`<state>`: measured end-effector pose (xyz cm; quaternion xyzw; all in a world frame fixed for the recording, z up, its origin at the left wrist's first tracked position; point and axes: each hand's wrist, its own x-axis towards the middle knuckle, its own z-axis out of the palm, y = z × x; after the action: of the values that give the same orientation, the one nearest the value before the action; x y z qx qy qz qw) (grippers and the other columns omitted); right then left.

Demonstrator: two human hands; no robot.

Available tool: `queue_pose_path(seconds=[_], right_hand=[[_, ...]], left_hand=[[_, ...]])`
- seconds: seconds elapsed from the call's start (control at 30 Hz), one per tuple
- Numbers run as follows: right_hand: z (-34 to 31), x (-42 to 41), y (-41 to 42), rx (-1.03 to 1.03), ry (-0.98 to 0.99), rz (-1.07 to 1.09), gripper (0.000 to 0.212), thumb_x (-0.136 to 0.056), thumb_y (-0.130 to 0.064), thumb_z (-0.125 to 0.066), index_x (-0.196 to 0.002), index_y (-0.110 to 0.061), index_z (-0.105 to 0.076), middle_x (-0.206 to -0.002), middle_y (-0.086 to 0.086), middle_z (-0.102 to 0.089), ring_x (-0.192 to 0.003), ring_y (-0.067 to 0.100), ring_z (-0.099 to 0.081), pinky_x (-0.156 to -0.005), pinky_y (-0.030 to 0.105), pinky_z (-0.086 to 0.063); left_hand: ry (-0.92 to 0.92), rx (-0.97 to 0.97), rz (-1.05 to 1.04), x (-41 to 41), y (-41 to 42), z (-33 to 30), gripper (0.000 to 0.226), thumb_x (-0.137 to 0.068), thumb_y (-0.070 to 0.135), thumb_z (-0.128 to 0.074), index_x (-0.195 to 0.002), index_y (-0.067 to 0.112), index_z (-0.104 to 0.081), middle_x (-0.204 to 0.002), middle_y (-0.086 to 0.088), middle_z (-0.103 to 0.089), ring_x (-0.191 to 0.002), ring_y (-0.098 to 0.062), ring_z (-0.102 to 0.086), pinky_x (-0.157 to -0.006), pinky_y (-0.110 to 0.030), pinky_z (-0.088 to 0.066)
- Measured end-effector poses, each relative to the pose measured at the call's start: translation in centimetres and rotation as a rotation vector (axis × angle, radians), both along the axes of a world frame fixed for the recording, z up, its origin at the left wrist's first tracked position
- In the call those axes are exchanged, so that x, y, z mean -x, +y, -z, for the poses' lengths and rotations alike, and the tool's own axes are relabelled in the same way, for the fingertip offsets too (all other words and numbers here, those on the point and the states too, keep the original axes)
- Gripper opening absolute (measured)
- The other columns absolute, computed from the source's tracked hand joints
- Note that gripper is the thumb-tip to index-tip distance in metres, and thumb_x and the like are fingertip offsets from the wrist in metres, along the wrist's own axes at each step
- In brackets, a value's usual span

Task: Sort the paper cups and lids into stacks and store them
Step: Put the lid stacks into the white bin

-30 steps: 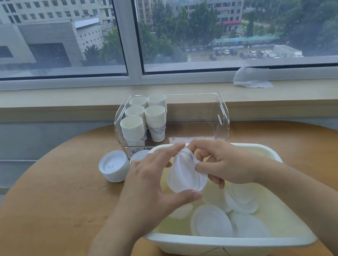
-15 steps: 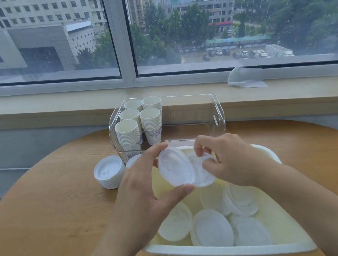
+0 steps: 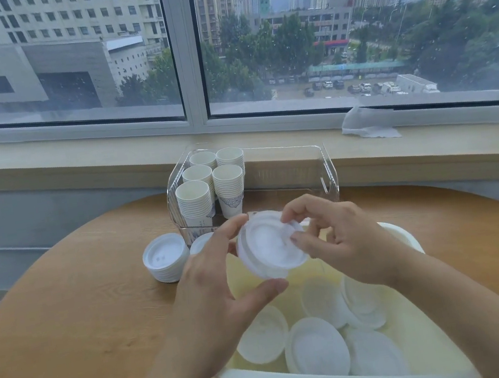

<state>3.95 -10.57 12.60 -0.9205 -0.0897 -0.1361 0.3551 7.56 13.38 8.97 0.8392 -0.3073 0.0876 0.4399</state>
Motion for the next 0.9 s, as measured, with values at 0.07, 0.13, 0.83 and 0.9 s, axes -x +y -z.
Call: queue_pose_path(seconds=[0.07, 0.13, 0.83, 0.9], right_hand=[[-0.01, 0.05, 0.13, 0.018, 0.019, -0.036, 0.012, -0.1, -0.029, -0.068, -0.111, -0.032, -0.066, -0.094, -0.017, -0.069, -0.062, 0.004, -0.058, -0.061, 0.009, -0.038], [-0.04, 0.11, 0.22, 0.023, 0.031, -0.053, 0.021, -0.098, -0.042, -0.067, -0.116, -0.032, -0.069, -0.097, -0.016, -0.069, -0.068, 0.001, -0.061, -0.063, 0.007, -0.04], [-0.33, 0.83, 0.05, -0.172, 0.059, -0.176, 0.064, -0.081, -0.031, -0.091, -0.135, -0.033, -0.058, -0.132, -0.016, -0.065, -0.12, 0.012, -0.069, -0.096, 0.034, -0.059], [-0.4, 0.91, 0.16, -0.202, 0.035, -0.173, 0.068, -0.082, -0.032, -0.087, -0.14, -0.036, -0.052, -0.132, -0.017, -0.064, -0.119, 0.014, -0.069, -0.098, 0.028, -0.055]], left_hand=[[0.005, 0.005, 0.0, 0.02, 0.04, 0.06, 0.086, -0.069, 0.065, -0.083, -0.144, 0.058, -0.041, -0.123, 0.038, -0.057, -0.118, 0.002, -0.057, -0.101, -0.03, -0.048], [-0.008, 0.005, 0.0, 0.05, 0.11, 0.13, 0.084, -0.07, 0.065, -0.084, -0.143, 0.056, -0.043, -0.125, 0.041, -0.054, -0.118, 0.005, -0.055, -0.099, -0.022, -0.045], [-0.026, -0.003, -0.022, 0.5, 0.22, 0.0, 0.086, -0.07, 0.062, -0.088, -0.144, 0.051, -0.047, -0.128, 0.047, -0.049, -0.117, 0.011, -0.053, -0.098, -0.024, -0.044], [-0.036, -0.026, -0.021, 0.53, 0.22, 0.01, 0.087, -0.071, 0.061, -0.088, -0.146, 0.051, -0.046, -0.129, 0.045, -0.049, -0.118, 0.013, -0.049, -0.098, -0.021, -0.041]])
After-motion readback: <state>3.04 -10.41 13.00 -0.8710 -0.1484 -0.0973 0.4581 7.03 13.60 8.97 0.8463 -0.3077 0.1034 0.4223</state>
